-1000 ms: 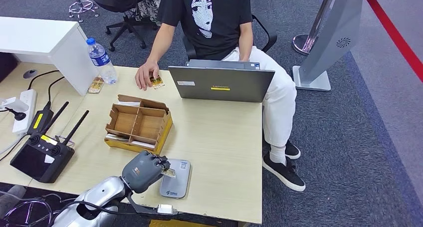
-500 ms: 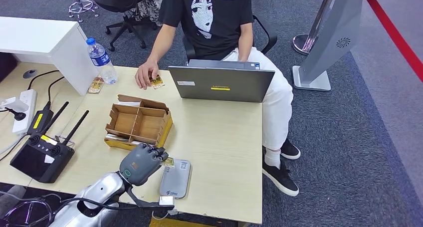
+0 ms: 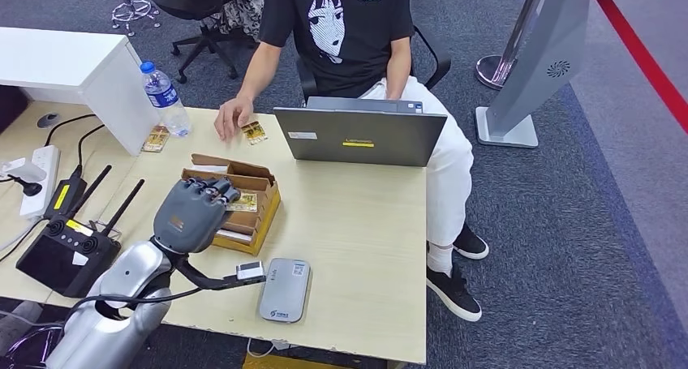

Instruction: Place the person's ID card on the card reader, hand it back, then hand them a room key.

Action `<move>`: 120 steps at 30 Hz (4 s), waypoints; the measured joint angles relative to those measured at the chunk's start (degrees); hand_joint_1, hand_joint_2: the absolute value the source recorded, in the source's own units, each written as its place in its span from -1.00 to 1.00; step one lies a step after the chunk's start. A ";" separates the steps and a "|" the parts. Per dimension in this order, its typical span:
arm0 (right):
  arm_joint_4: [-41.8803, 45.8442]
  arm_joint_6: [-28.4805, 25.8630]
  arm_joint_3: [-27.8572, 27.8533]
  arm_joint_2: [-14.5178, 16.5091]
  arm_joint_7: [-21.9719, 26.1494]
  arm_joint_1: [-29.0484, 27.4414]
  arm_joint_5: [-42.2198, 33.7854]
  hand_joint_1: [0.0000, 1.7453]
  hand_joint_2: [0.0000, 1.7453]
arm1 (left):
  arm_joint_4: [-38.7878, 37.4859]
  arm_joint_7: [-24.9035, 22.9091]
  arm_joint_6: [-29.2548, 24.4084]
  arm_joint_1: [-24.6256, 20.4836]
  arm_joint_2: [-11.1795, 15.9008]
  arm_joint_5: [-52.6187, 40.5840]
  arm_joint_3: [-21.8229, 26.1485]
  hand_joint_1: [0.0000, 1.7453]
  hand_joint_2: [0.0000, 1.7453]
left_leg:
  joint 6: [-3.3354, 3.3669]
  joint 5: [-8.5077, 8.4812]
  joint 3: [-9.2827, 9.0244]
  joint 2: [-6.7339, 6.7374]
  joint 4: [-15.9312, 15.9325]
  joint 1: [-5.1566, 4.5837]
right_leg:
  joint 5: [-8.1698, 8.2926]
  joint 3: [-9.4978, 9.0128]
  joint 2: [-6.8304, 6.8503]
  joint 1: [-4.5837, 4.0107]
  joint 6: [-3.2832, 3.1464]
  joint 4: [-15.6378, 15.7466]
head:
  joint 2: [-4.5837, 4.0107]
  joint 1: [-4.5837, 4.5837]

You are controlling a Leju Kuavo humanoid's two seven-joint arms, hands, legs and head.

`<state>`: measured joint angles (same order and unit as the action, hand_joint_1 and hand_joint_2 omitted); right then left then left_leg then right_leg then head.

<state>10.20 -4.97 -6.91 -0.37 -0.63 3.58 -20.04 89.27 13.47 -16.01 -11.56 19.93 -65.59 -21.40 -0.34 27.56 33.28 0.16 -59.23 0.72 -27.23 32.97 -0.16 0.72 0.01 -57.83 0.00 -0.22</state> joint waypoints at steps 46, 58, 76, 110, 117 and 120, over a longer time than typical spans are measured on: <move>-0.21 0.79 0.88 0.33 -0.42 0.10 1.51 -1.00 1.00 | -6.17 4.88 -0.54 -5.12 -1.99 -0.39 11.28 -1.00 1.00 | -0.07 -0.07 0.02 -0.04 0.00 0.00 | 0.03 0.01 0.02 0.00 -0.02 0.00 | 0.00 0.00; -0.21 0.21 0.67 0.50 -0.40 0.05 0.23 -1.00 1.00 | -3.33 5.03 -1.13 6.05 -3.77 -5.53 10.67 -1.00 1.00 | -0.06 -0.04 0.06 0.00 0.01 0.00 | 0.00 0.07 -0.01 0.01 -0.01 0.02 | 0.00 -0.01; -0.21 -0.07 0.22 0.50 -0.35 0.02 0.47 -1.00 1.00 | -3.85 0.78 -1.12 9.99 0.00 -5.62 7.21 -1.00 1.00 | -0.07 -0.04 0.09 -0.03 0.01 0.01 | 0.00 0.07 0.01 0.00 -0.01 0.01 | 0.00 0.00; -0.21 0.47 0.23 0.50 -0.40 0.06 2.47 -1.00 1.00 | -14.38 4.61 -1.68 8.24 -1.51 -2.51 18.31 -1.00 1.00 | -0.07 -0.05 0.10 -0.03 0.02 0.01 | 0.01 0.08 0.02 0.00 -0.01 0.01 | 0.00 0.01; -0.21 0.59 0.22 0.50 -0.42 0.06 2.55 -1.00 1.00 | -14.93 4.99 -1.98 7.65 -2.39 -2.65 19.35 -1.00 1.00 | -0.07 -0.05 0.10 -0.03 0.02 0.01 | 0.01 0.08 0.02 0.00 -0.02 0.01 | 0.00 0.01; -0.21 0.70 0.24 0.50 -0.42 0.06 2.56 -1.00 1.00 | -15.51 5.03 -1.96 7.31 -2.63 -2.65 19.86 -1.00 1.00 | -0.07 -0.05 0.10 -0.03 0.02 0.01 | 0.01 0.08 0.02 0.00 -0.02 0.01 | 0.00 0.00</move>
<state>9.99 -4.27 -6.67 0.13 -1.05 3.64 -17.49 73.76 18.51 -17.97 -4.25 17.30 -68.24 -1.53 -0.41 27.51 33.37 0.13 -59.21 0.73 -27.22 33.05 -0.14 0.72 0.00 -57.82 0.00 -0.22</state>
